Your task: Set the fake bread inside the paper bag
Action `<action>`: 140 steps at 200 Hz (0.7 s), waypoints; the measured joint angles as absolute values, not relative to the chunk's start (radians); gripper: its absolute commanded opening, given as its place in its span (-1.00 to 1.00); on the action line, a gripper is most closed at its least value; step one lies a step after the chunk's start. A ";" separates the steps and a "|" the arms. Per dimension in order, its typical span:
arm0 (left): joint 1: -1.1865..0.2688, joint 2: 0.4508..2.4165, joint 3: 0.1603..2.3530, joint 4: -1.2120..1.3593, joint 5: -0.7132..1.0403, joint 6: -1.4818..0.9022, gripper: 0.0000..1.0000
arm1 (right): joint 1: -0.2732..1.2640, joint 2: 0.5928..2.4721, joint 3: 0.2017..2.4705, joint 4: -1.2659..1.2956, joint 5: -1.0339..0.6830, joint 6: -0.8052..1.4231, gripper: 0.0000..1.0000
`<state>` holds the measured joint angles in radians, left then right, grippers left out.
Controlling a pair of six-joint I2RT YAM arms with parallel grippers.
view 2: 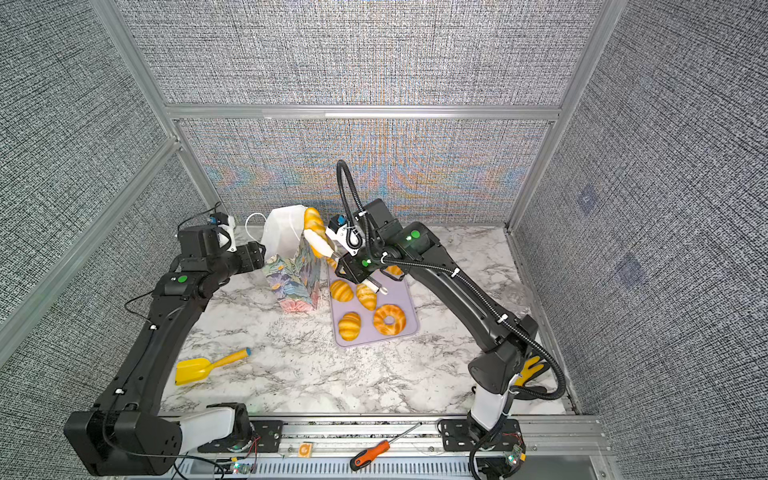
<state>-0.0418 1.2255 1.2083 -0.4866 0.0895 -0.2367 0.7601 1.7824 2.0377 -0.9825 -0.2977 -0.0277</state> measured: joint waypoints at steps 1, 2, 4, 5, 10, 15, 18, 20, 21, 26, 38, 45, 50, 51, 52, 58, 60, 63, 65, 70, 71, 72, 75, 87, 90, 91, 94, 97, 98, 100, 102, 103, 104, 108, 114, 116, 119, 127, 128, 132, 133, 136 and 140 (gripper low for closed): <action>-0.041 1.225 1.208 -0.487 0.090 -0.237 0.61 | 0.763 1.784 2.040 -0.981 -0.299 -0.027 -0.37; -0.041 1.224 1.206 -0.487 0.090 -0.237 0.61 | 0.764 1.785 2.041 -0.981 -0.299 -0.027 -0.37; -0.039 1.224 1.205 -0.487 0.091 -0.237 0.61 | 0.768 1.787 2.045 -0.980 -0.299 -0.026 -0.37; -0.039 1.224 1.204 -0.487 0.091 -0.237 0.61 | 0.770 1.789 2.047 -0.979 -0.300 -0.025 -0.37; -0.037 1.222 1.201 -0.487 0.097 -0.237 0.61 | 0.778 1.794 2.053 -0.975 -0.303 -0.024 -0.37; -0.036 1.222 1.197 -0.487 0.101 -0.237 0.61 | 0.785 1.798 2.058 -0.969 -0.308 -0.020 -0.37; -0.035 1.221 1.196 -0.486 0.101 -0.237 0.61 | 0.790 1.801 2.061 -0.966 -0.311 -0.019 -0.37; -0.034 1.221 1.195 -0.487 0.101 -0.237 0.61 | 0.793 1.802 2.063 -0.964 -0.313 -0.016 -0.36; -0.034 1.221 1.195 -0.487 0.101 -0.237 0.61 | 0.795 1.803 2.064 -0.962 -0.314 -0.014 -0.36; -0.032 1.221 1.192 -0.485 0.105 -0.238 0.61 | 0.803 1.808 2.069 -0.956 -0.318 -0.008 -0.37; -0.031 1.221 1.187 -0.479 0.109 -0.241 0.60 | 0.820 1.822 2.087 -0.945 -0.325 0.000 -0.37; -0.030 1.221 1.185 -0.477 0.115 -0.242 0.60 | 0.828 1.833 2.101 -0.936 -0.329 0.004 -0.37; -0.030 1.221 1.182 -0.473 0.117 -0.244 0.59 | 0.833 1.842 2.111 -0.930 -0.332 0.005 -0.36; -0.030 1.220 1.182 -0.472 0.117 -0.244 0.59 | 0.834 1.845 2.114 -0.928 -0.333 0.006 -0.37; -0.030 1.220 1.181 -0.471 0.118 -0.244 0.59 | 0.834 1.846 2.115 -0.926 -0.333 0.007 -0.37; -0.030 1.219 1.178 -0.468 0.125 -0.245 0.58 | 0.839 1.860 2.130 -0.914 -0.340 0.019 -0.37; -0.030 1.219 1.177 -0.467 0.128 -0.245 0.57 | 0.840 1.864 2.134 -0.908 -0.343 0.022 -0.37; -0.030 1.219 1.176 -0.466 0.131 -0.245 0.57 | 0.841 1.871 2.142 -0.903 -0.346 0.025 -0.36; -0.030 1.218 1.175 -0.466 0.132 -0.246 0.57 | 0.842 1.877 2.148 -0.899 -0.347 0.028 -0.37; -0.030 1.218 1.173 -0.466 0.133 -0.248 0.56 | 0.842 1.889 2.160 -0.891 -0.351 0.032 -0.37; -0.030 1.218 1.173 -0.466 0.133 -0.248 0.56 | 0.842 1.891 2.162 -0.890 -0.351 0.033 -0.36; -0.030 1.218 1.173 -0.466 0.134 -0.248 0.56 | 0.842 1.895 2.166 -0.887 -0.352 0.036 -0.36; -0.030 1.218 1.172 -0.465 0.134 -0.248 0.56 | 0.842 1.902 2.173 -0.882 -0.353 0.043 -0.36; -0.030 1.219 1.171 -0.462 0.141 -0.249 0.55 | 0.843 1.937 2.207 -0.865 -0.360 0.062 -0.36; -0.030 1.219 1.170 -0.461 0.141 -0.249 0.55 | 0.843 1.948 2.218 -0.861 -0.362 0.066 -0.37; -0.030 1.219 1.170 -0.459 0.142 -0.249 0.55 | 0.843 1.950 2.220 -0.860 -0.362 0.067 -0.37; -0.030 1.219 1.170 -0.458 0.142 -0.250 0.55 | 0.844 1.958 2.226 -0.856 -0.362 0.070 -0.37; -0.030 1.219 1.170 -0.456 0.144 -0.252 0.55 | 0.844 1.968 2.235 -0.854 -0.363 0.074 -0.36; -0.030 1.219 1.170 -0.455 0.144 -0.253 0.55 | 0.844 1.970 2.237 -0.854 -0.363 0.075 -0.37; -0.030 1.219 1.170 -0.453 0.146 -0.254 0.55 | 0.844 1.975 2.242 -0.853 -0.363 0.076 -0.37; -0.030 1.219 1.170 -0.451 0.148 -0.255 0.55 | 0.845 1.981 2.247 -0.853 -0.363 0.077 -0.37; -0.030 1.219 1.170 -0.451 0.149 -0.255 0.55 | 0.845 1.983 2.249 -0.853 -0.363 0.077 -0.37; -0.030 1.219 1.170 -0.450 0.150 -0.255 0.55 | 0.845 1.987 2.254 -0.854 -0.363 0.078 -0.36; -0.030 1.219 1.171 -0.448 0.153 -0.255 0.55 | 0.846 1.998 2.264 -0.854 -0.363 0.083 -0.36; -0.030 1.219 1.171 -0.445 0.157 -0.255 0.54 | 0.846 2.014 2.279 -0.854 -0.363 0.089 -0.36; -0.030 1.219 1.172 -0.444 0.157 -0.255 0.54 | 0.846 2.019 2.285 -0.854 -0.363 0.092 -0.36; -0.030 1.219 1.172 -0.444 0.157 -0.255 0.54 | 0.846 2.025 2.291 -0.854 -0.363 0.095 -0.36; -0.030 1.219 1.174 -0.444 0.159 -0.255 0.53 | 0.847 2.041 2.309 -0.855 -0.363 0.099 -0.37; -0.030 1.219 1.174 -0.444 0.160 -0.255 0.53 | 0.848 2.042 2.311 -0.855 -0.363 0.099 -0.37; -0.030 1.219 1.174 -0.444 0.160 -0.255 0.52 | 0.849 2.049 2.319 -0.855 -0.362 0.102 -0.36; -0.030 1.219 1.174 -0.444 0.160 -0.255 0.52 | 0.849 2.051 2.320 -0.854 -0.362 0.103 -0.37; -0.030 1.219 1.174 -0.444 0.161 -0.255 0.52 | 0.849 2.056 2.326 -0.854 -0.362 0.107 -0.37; -0.030 1.219 1.174 -0.444 0.164 -0.255 0.51 | 0.849 2.060 2.331 -0.854 -0.362 0.111 -0.37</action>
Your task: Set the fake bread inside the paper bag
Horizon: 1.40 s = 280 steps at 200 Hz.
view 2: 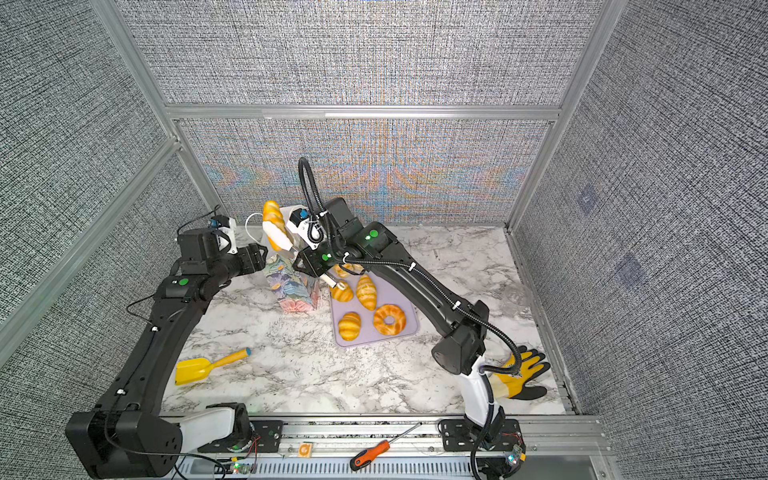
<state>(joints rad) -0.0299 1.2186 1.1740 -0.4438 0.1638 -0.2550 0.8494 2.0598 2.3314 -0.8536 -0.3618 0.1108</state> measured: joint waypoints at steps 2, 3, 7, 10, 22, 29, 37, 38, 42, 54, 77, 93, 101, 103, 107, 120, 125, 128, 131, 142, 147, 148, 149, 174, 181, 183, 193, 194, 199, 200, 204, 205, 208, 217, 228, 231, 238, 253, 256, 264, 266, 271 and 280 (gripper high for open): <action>-0.030 1.219 1.174 -0.444 0.166 -0.255 0.51 | 0.849 2.062 2.334 -0.853 -0.361 0.112 -0.37; -0.030 1.219 1.174 -0.444 0.167 -0.255 0.51 | 0.849 2.064 2.336 -0.853 -0.361 0.113 -0.37; -0.030 1.219 1.174 -0.444 0.168 -0.255 0.50 | 0.849 2.069 2.341 -0.852 -0.360 0.117 -0.36; -0.030 1.219 1.174 -0.444 0.171 -0.255 0.50 | 0.849 2.072 2.344 -0.852 -0.358 0.118 -0.36; -0.030 1.219 1.174 -0.444 0.183 -0.255 0.49 | 0.849 2.085 2.358 -0.848 -0.352 0.123 -0.36; -0.030 1.218 1.173 -0.444 0.184 -0.255 0.49 | 0.849 2.093 2.364 -0.847 -0.348 0.125 -0.36; -0.030 1.217 1.169 -0.443 0.187 -0.255 0.48 | 0.849 2.103 2.369 -0.847 -0.342 0.129 -0.36; -0.030 1.217 1.168 -0.442 0.187 -0.255 0.48 | 0.849 2.104 2.370 -0.847 -0.342 0.129 -0.36; -0.030 1.215 1.164 -0.441 0.189 -0.255 0.47 | 0.849 2.110 2.373 -0.847 -0.337 0.132 -0.36; -0.030 1.209 1.157 -0.442 0.195 -0.257 0.46 | 0.847 2.129 2.385 -0.850 -0.322 0.132 -0.36; -0.030 1.193 1.155 -0.439 0.216 -0.268 0.43 | 0.844 2.172 2.424 -0.870 -0.294 0.133 -0.36; -0.030 1.185 1.153 -0.436 0.236 -0.271 0.41 | 0.841 2.188 2.443 -0.885 -0.270 0.136 -0.36; -0.030 1.183 1.153 -0.436 0.245 -0.272 0.40 | 0.839 2.190 2.448 -0.887 -0.263 0.138 -0.36; -0.030 1.182 1.153 -0.436 0.248 -0.273 0.40 | 0.839 2.190 2.448 -0.887 -0.261 0.139 -0.36; -0.030 1.182 1.153 -0.436 0.254 -0.274 0.41 | 0.838 2.190 2.449 -0.887 -0.258 0.139 -0.35; -0.030 1.177 1.153 -0.436 0.264 -0.277 0.41 | 0.836 2.190 2.450 -0.888 -0.243 0.139 -0.34; -0.030 1.174 1.153 -0.436 0.266 -0.281 0.41 | 0.834 2.190 2.450 -0.889 -0.239 0.141 -0.33; -0.030 1.173 1.153 -0.436 0.266 -0.282 0.40 | 0.834 2.190 2.450 -0.891 -0.239 0.142 -0.32; -0.030 1.172 1.153 -0.435 0.266 -0.282 0.41 | 0.833 2.190 2.450 -0.894 -0.238 0.142 -0.32; -0.030 1.168 1.153 -0.433 0.270 -0.282 0.41 | 0.831 2.193 2.452 -0.903 -0.229 0.142 -0.28; -0.030 1.167 1.153 -0.430 0.271 -0.287 0.41 | 0.831 2.196 2.455 -0.908 -0.223 0.142 -0.27; -0.030 1.167 1.153 -0.430 0.271 -0.287 0.41 | 0.831 2.196 2.456 -0.909 -0.222 0.142 -0.27; -0.030 1.167 1.153 -0.429 0.272 -0.289 0.41 | 0.831 2.196 2.457 -0.909 -0.221 0.142 -0.26; -0.030 1.166 1.155 -0.427 0.273 -0.288 0.41 | 0.830 2.219 2.487 -0.929 -0.210 0.141 -0.18; -0.030 1.166 1.157 -0.427 0.273 -0.288 0.40 | 0.829 2.225 2.495 -0.935 -0.207 0.140 -0.17; -0.030 1.166 1.158 -0.428 0.273 -0.288 0.41 | 0.829 2.227 2.498 -0.937 -0.206 0.139 -0.16; -0.030 1.166 1.162 -0.427 0.273 -0.288 0.40 | 0.829 2.233 2.508 -0.944 -0.198 0.134 -0.10; -0.030 1.166 1.163 -0.427 0.273 -0.288 0.40 | 0.829 2.233 2.508 -0.944 -0.197 0.134 -0.09; -0.030 1.166 1.165 -0.428 0.273 -0.288 0.40 | 0.828 2.234 2.511 -0.945 -0.191 0.134 -0.07; -0.030 1.166 1.166 -0.428 0.273 -0.288 0.41 | 0.828 2.234 2.511 -0.945 -0.191 0.134 -0.06; -0.030 1.167 1.168 -0.428 0.273 -0.288 0.41 | 0.828 2.234 2.511 -0.947 -0.189 0.134 -0.04; -0.030 1.167 1.169 -0.428 0.273 -0.288 0.40 | 0.828 2.234 2.511 -0.947 -0.189 0.134 -0.04; -0.030 1.168 1.171 -0.428 0.273 -0.288 0.41 | 0.829 2.234 2.512 -0.947 -0.188 0.134 -0.03; -0.030 1.171 1.174 -0.427 0.273 -0.288 0.41 | 0.829 2.233 2.513 -0.949 -0.188 0.131 0.01; -0.030 1.177 1.179 -0.426 0.273 -0.288 0.41 | 0.829 2.231 2.513 -0.956 -0.185 0.131 0.04; -0.030 1.180 1.180 -0.426 0.273 -0.288 0.41 | 0.829 2.231 2.513 -0.958 -0.183 0.131 0.05; -0.030 1.184 1.181 -0.426 0.273 -0.289 0.40 | 0.829 2.229 2.513 -0.962 -0.176 0.131 0.08; -0.030 1.189 1.187 -0.426 0.273 -0.296 0.40 | 0.829 2.226 2.513 -0.966 -0.161 0.131 0.10; -0.030 1.190 1.188 -0.426 0.273 -0.296 0.40 | 0.829 2.226 2.513 -0.967 -0.160 0.131 0.11; -0.030 1.190 1.191 -0.421 0.275 -0.296 0.40 | 0.829 2.225 2.513 -0.970 -0.158 0.131 0.11; -0.030 1.190 1.192 -0.421 0.276 -0.296 0.40 | 0.829 2.225 2.513 -0.970 -0.157 0.131 0.11; -0.030 1.191 1.193 -0.420 0.280 -0.297 0.40 | 0.828 2.225 2.513 -0.972 -0.151 0.130 0.11; -0.030 1.193 1.196 -0.418 0.284 -0.300 0.40 | 0.827 2.225 2.513 -0.976 -0.139 0.130 0.11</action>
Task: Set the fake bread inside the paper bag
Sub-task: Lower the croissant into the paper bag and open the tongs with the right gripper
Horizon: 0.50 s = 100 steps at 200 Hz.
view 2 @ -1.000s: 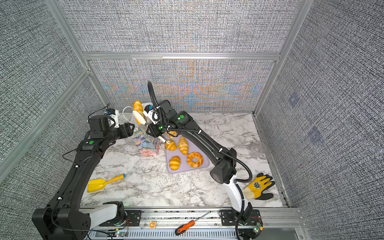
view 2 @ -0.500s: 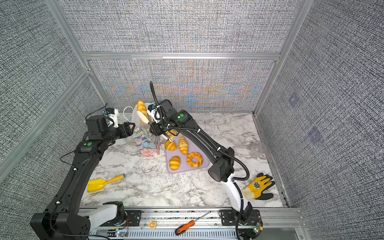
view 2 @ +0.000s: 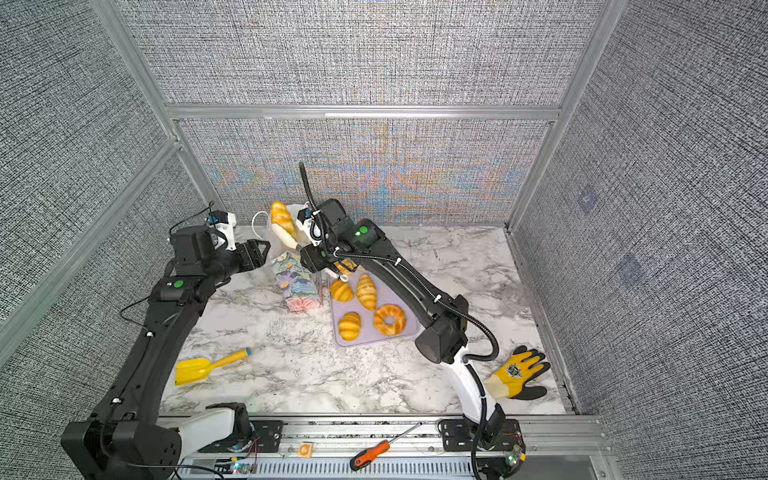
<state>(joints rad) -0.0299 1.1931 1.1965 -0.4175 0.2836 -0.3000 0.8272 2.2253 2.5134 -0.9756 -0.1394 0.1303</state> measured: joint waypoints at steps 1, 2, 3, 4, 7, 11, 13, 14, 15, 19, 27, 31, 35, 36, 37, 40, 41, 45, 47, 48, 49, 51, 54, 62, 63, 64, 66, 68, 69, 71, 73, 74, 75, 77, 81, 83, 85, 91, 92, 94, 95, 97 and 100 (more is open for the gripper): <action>-0.030 1.193 1.196 -0.418 0.284 -0.300 0.40 | 0.827 2.225 2.513 -0.976 -0.139 0.130 0.11; -0.030 1.194 1.197 -0.418 0.285 -0.300 0.40 | 0.827 2.225 2.513 -0.977 -0.138 0.130 0.11; -0.030 1.194 1.198 -0.418 0.286 -0.300 0.40 | 0.827 2.225 2.513 -0.977 -0.138 0.130 0.11; -0.030 1.195 1.198 -0.418 0.287 -0.300 0.40 | 0.827 2.225 2.513 -0.978 -0.137 0.130 0.11; -0.030 1.195 1.199 -0.418 0.289 -0.300 0.40 | 0.826 2.225 2.513 -0.980 -0.137 0.130 0.11; -0.030 1.196 1.200 -0.417 0.288 -0.301 0.40 | 0.826 2.225 2.513 -0.982 -0.137 0.130 0.11; -0.030 1.196 1.200 -0.417 0.289 -0.303 0.39 | 0.825 2.225 2.513 -0.983 -0.137 0.130 0.11; -0.030 1.196 1.200 -0.417 0.289 -0.304 0.39 | 0.825 2.225 2.513 -0.983 -0.137 0.130 0.11; -0.030 1.196 1.200 -0.417 0.289 -0.305 0.39 | 0.825 2.225 2.513 -0.984 -0.137 0.130 0.11; -0.030 1.196 1.200 -0.417 0.290 -0.307 0.39 | 0.825 2.225 2.513 -0.985 -0.136 0.130 0.11; -0.030 1.196 1.200 -0.417 0.290 -0.307 0.39 | 0.824 2.225 2.513 -0.986 -0.132 0.131 0.11; -0.030 1.196 1.200 -0.417 0.290 -0.307 0.39 | 0.823 2.225 2.513 -0.987 -0.130 0.131 0.11; -0.030 1.196 1.200 -0.417 0.290 -0.307 0.40 | 0.823 2.225 2.513 -0.989 -0.129 0.131 0.12; -0.030 1.196 1.200 -0.417 0.290 -0.307 0.40 | 0.823 2.225 2.513 -0.989 -0.128 0.131 0.12; -0.030 1.196 1.200 -0.417 0.290 -0.307 0.40 | 0.823 2.225 2.513 -0.989 -0.128 0.131 0.12; -0.030 1.196 1.200 -0.418 0.290 -0.307 0.40 | 0.823 2.225 2.513 -0.990 -0.128 0.131 0.13; -0.030 1.196 1.200 -0.418 0.290 -0.307 0.40 | 0.822 2.225 2.513 -0.991 -0.127 0.131 0.13; -0.030 1.196 1.201 -0.418 0.290 -0.307 0.40 | 0.822 2.225 2.513 -0.991 -0.125 0.131 0.14; -0.030 1.196 1.201 -0.418 0.290 -0.307 0.40 | 0.822 2.225 2.513 -0.991 -0.123 0.131 0.14; -0.030 1.196 1.201 -0.418 0.290 -0.307 0.40 | 0.822 2.225 2.513 -0.991 -0.122 0.131 0.14; -0.030 1.196 1.201 -0.418 0.290 -0.307 0.40 | 0.822 2.225 2.513 -0.991 -0.121 0.131 0.14; -0.030 1.196 1.202 -0.418 0.290 -0.307 0.40 | 0.822 2.225 2.513 -0.991 -0.119 0.131 0.14; -0.030 1.196 1.202 -0.418 0.290 -0.307 0.40 | 0.822 2.225 2.513 -0.992 -0.116 0.131 0.14; -0.030 1.196 1.205 -0.418 0.291 -0.307 0.40 | 0.822 2.225 2.513 -0.992 -0.114 0.131 0.15; -0.030 1.196 1.205 -0.418 0.291 -0.307 0.40 | 0.822 2.225 2.513 -0.992 -0.114 0.131 0.15; -0.030 1.196 1.205 -0.418 0.291 -0.307 0.40 | 0.822 2.225 2.513 -0.992 -0.114 0.131 0.15; -0.030 1.196 1.205 -0.418 0.291 -0.307 0.40 | 0.822 2.225 2.513 -0.992 -0.114 0.131 0.15; -0.030 1.196 1.206 -0.418 0.291 -0.307 0.40 | 0.822 2.225 2.513 -0.992 -0.114 0.131 0.15; -0.030 1.196 1.206 -0.418 0.291 -0.307 0.40 | 0.822 2.225 2.513 -0.992 -0.113 0.131 0.15; -0.030 1.196 1.206 -0.417 0.292 -0.307 0.40 | 0.822 2.225 2.513 -0.992 -0.113 0.131 0.16; -0.030 1.196 1.207 -0.416 0.292 -0.307 0.40 | 0.822 2.225 2.513 -0.992 -0.113 0.131 0.16; -0.030 1.196 1.207 -0.416 0.292 -0.307 0.40 | 0.822 2.225 2.513 -0.992 -0.113 0.131 0.16; -0.030 1.196 1.207 -0.417 0.292 -0.307 0.40 | 0.822 2.225 2.513 -0.993 -0.113 0.131 0.17; -0.030 1.196 1.208 -0.417 0.293 -0.307 0.40 | 0.822 2.225 2.513 -0.993 -0.113 0.131 0.17; -0.030 1.196 1.209 -0.416 0.294 -0.307 0.40 | 0.822 2.225 2.514 -0.994 -0.113 0.131 0.18; -0.030 1.196 1.209 -0.416 0.295 -0.307 0.40 | 0.822 2.225 2.514 -0.994 -0.113 0.131 0.19; -0.030 1.196 1.210 -0.416 0.295 -0.307 0.41 | 0.822 2.225 2.514 -0.995 -0.113 0.131 0.19; -0.030 1.197 1.212 -0.415 0.296 -0.308 0.43 | 0.822 2.225 2.514 -0.997 -0.113 0.131 0.19; -0.030 1.197 1.213 -0.414 0.297 -0.308 0.43 | 0.822 2.225 2.514 -0.997 -0.113 0.131 0.19; -0.030 1.197 1.214 -0.414 0.297 -0.308 0.43 | 0.822 2.225 2.514 -0.998 -0.112 0.131 0.20; -0.030 1.198 1.214 -0.414 0.297 -0.308 0.43 | 0.822 2.225 2.514 -0.998 -0.112 0.131 0.20; -0.030 1.198 1.215 -0.414 0.298 -0.308 0.44 | 0.822 2.225 2.514 -0.999 -0.112 0.131 0.20; -0.030 1.198 1.217 -0.414 0.298 -0.308 0.45 | 0.822 2.225 2.514 -0.999 -0.111 0.131 0.20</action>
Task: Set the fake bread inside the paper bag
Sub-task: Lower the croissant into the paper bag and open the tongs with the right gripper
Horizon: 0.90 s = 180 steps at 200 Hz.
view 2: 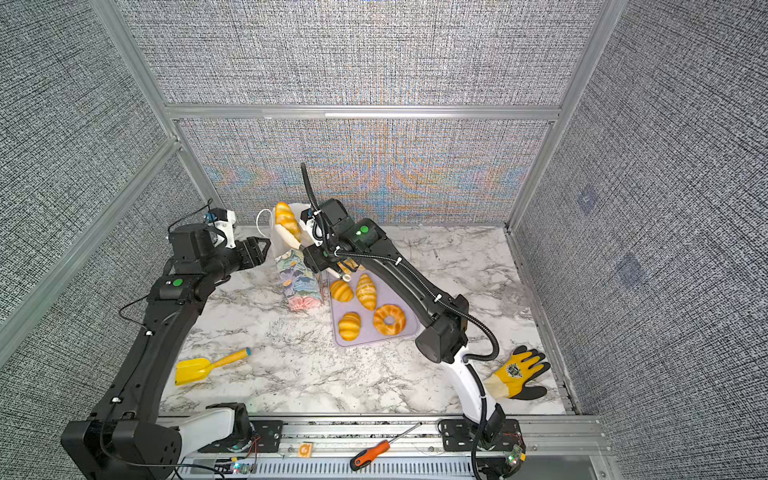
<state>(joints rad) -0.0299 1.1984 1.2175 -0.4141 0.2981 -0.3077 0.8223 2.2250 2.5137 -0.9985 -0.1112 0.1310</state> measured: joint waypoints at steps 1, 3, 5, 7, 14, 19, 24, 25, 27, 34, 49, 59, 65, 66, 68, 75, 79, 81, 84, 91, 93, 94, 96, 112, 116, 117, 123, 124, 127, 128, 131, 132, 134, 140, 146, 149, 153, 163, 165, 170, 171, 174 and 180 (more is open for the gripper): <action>-0.030 1.198 1.218 -0.414 0.298 -0.308 0.45 | 0.822 2.225 2.514 -0.999 -0.111 0.131 0.20; -0.030 1.199 1.220 -0.414 0.298 -0.308 0.46 | 0.822 2.225 2.514 -0.999 -0.110 0.131 0.20; -0.030 1.199 1.221 -0.414 0.298 -0.308 0.47 | 0.822 2.225 2.514 -0.999 -0.110 0.131 0.20; -0.030 1.200 1.223 -0.413 0.298 -0.308 0.47 | 0.822 2.225 2.514 -0.999 -0.110 0.131 0.20; -0.030 1.202 1.229 -0.409 0.298 -0.308 0.49 | 0.823 2.225 2.514 -0.999 -0.110 0.131 0.22; -0.030 1.205 1.233 -0.406 0.298 -0.308 0.50 | 0.823 2.225 2.514 -0.999 -0.109 0.131 0.22; -0.030 1.209 1.237 -0.403 0.298 -0.308 0.52 | 0.823 2.225 2.514 -0.999 -0.108 0.131 0.23; -0.030 1.210 1.239 -0.402 0.298 -0.308 0.52 | 0.823 2.225 2.514 -0.999 -0.107 0.131 0.23; -0.030 1.212 1.240 -0.400 0.298 -0.308 0.53 | 0.823 2.225 2.514 -0.999 -0.106 0.131 0.23; -0.030 1.219 1.247 -0.396 0.297 -0.307 0.54 | 0.823 2.225 2.514 -0.999 -0.102 0.131 0.24; -0.029 1.235 1.263 -0.395 0.297 -0.307 0.57 | 0.823 2.223 2.515 -0.999 -0.093 0.131 0.27; -0.029 1.245 1.273 -0.393 0.295 -0.307 0.58 | 0.823 2.221 2.515 -1.000 -0.088 0.131 0.28; -0.029 1.249 1.277 -0.391 0.295 -0.307 0.59 | 0.823 2.219 2.515 -1.000 -0.088 0.131 0.29; -0.029 1.250 1.279 -0.391 0.294 -0.307 0.58 | 0.823 2.219 2.515 -1.000 -0.088 0.131 0.29; -0.029 1.252 1.280 -0.391 0.294 -0.307 0.58 | 0.823 2.219 2.515 -1.000 -0.088 0.131 0.29; -0.028 1.260 1.287 -0.391 0.295 -0.307 0.58 | 0.823 2.217 2.515 -1.000 -0.087 0.131 0.29; -0.028 1.264 1.291 -0.390 0.294 -0.307 0.58 | 0.823 2.215 2.515 -1.000 -0.087 0.131 0.29; -0.028 1.267 1.293 -0.389 0.294 -0.307 0.58 | 0.823 2.215 2.515 -1.000 -0.087 0.131 0.29; -0.027 1.270 1.295 -0.388 0.294 -0.307 0.58 | 0.823 2.214 2.515 -1.000 -0.087 0.131 0.29; -0.026 1.279 1.300 -0.388 0.294 -0.307 0.58 | 0.823 2.214 2.515 -1.000 -0.086 0.131 0.29; -0.026 1.280 1.301 -0.387 0.294 -0.307 0.58 | 0.823 2.213 2.515 -1.000 -0.086 0.131 0.29; -0.026 1.281 1.301 -0.387 0.294 -0.307 0.58 | 0.823 2.213 2.515 -1.000 -0.086 0.131 0.29; -0.025 1.283 1.302 -0.386 0.294 -0.307 0.58 | 0.823 2.212 2.515 -1.000 -0.084 0.131 0.29; -0.025 1.292 1.304 -0.384 0.294 -0.307 0.54 | 0.823 2.210 2.515 -1.000 -0.083 0.131 0.29; -0.025 1.294 1.304 -0.384 0.294 -0.307 0.53 | 0.823 2.210 2.515 -1.001 -0.083 0.131 0.29; -0.025 1.294 1.304 -0.384 0.294 -0.307 0.53 | 0.823 2.210 2.515 -1.002 -0.083 0.131 0.29; -0.025 1.296 1.304 -0.384 0.294 -0.307 0.51 | 0.823 2.208 2.515 -1.003 -0.083 0.131 0.29; -0.025 1.296 1.304 -0.384 0.294 -0.307 0.51 | 0.823 2.208 2.515 -1.003 -0.083 0.131 0.29; -0.025 1.296 1.304 -0.384 0.294 -0.307 0.50 | 0.823 2.208 2.515 -1.003 -0.082 0.131 0.29; -0.025 1.296 1.304 -0.384 0.294 -0.307 0.50 | 0.823 2.208 2.515 -1.003 -0.081 0.131 0.29; -0.025 1.297 1.304 -0.384 0.294 -0.307 0.49 | 0.823 2.207 2.515 -1.003 -0.080 0.131 0.29; -0.025 1.297 1.304 -0.384 0.294 -0.307 0.48 | 0.823 2.206 2.515 -1.003 -0.079 0.131 0.29; -0.025 1.297 1.304 -0.384 0.294 -0.307 0.48 | 0.823 2.206 2.515 -1.003 -0.078 0.131 0.29; -0.025 1.296 1.303 -0.383 0.294 -0.307 0.47 | 0.825 2.204 2.515 -1.003 -0.076 0.131 0.29; -0.025 1.293 1.299 -0.383 0.294 -0.307 0.44 | 0.826 2.202 2.515 -1.003 -0.076 0.131 0.29; -0.025 1.291 1.297 -0.383 0.294 -0.307 0.43 | 0.827 2.200 2.515 -1.004 -0.076 0.131 0.29; -0.025 1.288 1.295 -0.383 0.294 -0.307 0.42 | 0.829 2.197 2.515 -1.004 -0.075 0.131 0.29; -0.025 1.282 1.291 -0.383 0.295 -0.304 0.38 | 0.833 2.190 2.515 -1.004 -0.071 0.131 0.29; -0.025 1.280 1.290 -0.383 0.295 -0.303 0.37 | 0.834 2.188 2.515 -1.004 -0.071 0.131 0.29; -0.025 1.278 1.289 -0.383 0.295 -0.303 0.37 | 0.836 2.184 2.515 -1.004 -0.072 0.131 0.29; -0.025 1.277 1.289 -0.383 0.295 -0.302 0.37 | 0.837 2.182 2.515 -1.004 -0.073 0.131 0.29; -0.025 1.276 1.288 -0.383 0.295 -0.301 0.36 | 0.838 2.179 2.515 -1.004 -0.073 0.130 0.29; -0.025 1.274 1.288 -0.383 0.295 -0.295 0.36 | 0.839 2.172 2.515 -1.004 -0.073 0.128 0.29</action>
<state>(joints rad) -0.0246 1.2739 1.2881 -0.3828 0.2947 -0.2951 0.8394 2.1719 2.5153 -1.0039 -0.0727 0.1284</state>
